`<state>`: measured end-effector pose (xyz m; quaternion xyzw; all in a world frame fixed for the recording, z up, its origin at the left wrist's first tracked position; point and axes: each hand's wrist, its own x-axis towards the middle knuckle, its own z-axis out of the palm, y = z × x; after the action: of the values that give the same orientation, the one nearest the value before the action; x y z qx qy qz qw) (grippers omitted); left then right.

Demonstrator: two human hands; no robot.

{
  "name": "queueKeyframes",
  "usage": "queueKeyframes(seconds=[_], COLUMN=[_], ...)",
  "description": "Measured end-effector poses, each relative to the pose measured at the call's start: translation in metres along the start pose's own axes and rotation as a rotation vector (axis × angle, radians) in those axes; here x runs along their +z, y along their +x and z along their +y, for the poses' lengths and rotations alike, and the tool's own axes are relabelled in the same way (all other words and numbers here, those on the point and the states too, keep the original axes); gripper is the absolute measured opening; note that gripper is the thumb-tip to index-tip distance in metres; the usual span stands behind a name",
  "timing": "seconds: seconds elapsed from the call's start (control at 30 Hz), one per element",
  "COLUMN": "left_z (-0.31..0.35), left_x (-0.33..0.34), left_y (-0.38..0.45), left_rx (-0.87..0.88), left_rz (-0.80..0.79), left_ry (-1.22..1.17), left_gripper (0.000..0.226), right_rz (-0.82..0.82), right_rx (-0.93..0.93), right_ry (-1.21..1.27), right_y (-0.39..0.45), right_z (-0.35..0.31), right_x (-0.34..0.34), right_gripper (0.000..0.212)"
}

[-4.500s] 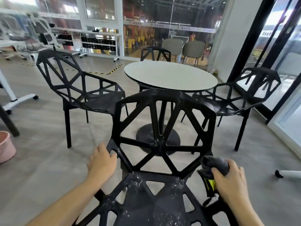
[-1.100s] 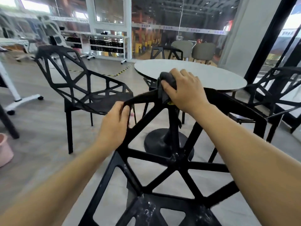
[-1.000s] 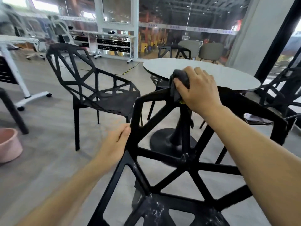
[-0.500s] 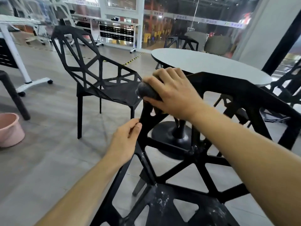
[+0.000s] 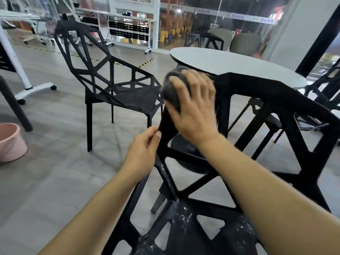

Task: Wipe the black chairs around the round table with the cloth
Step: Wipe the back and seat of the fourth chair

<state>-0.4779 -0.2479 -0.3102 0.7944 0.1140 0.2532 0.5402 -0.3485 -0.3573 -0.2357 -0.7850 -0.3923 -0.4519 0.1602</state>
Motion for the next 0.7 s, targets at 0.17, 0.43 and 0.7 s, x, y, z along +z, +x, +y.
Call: queueKeyframes(seconds=[0.17,0.43,0.7], left_z=[-0.004,-0.004,-0.008], left_x=[0.0,-0.001,0.001], left_y=[0.002,0.002,0.003], left_rx=[0.016,0.026,0.02], left_rz=[0.012,0.017,-0.003], left_ry=[0.06,0.067,0.011], left_gripper=[0.024,0.024,0.025], right_rz=[0.012,0.076,0.3], right_rx=[-0.271,-0.134,0.694], right_ry=[-0.091,-0.076,-0.193], right_y=[0.003,0.003,0.01], right_z=[0.025,0.06,0.09], right_x=[-0.005,-0.013,-0.028], right_gripper=[0.053,0.047,0.052])
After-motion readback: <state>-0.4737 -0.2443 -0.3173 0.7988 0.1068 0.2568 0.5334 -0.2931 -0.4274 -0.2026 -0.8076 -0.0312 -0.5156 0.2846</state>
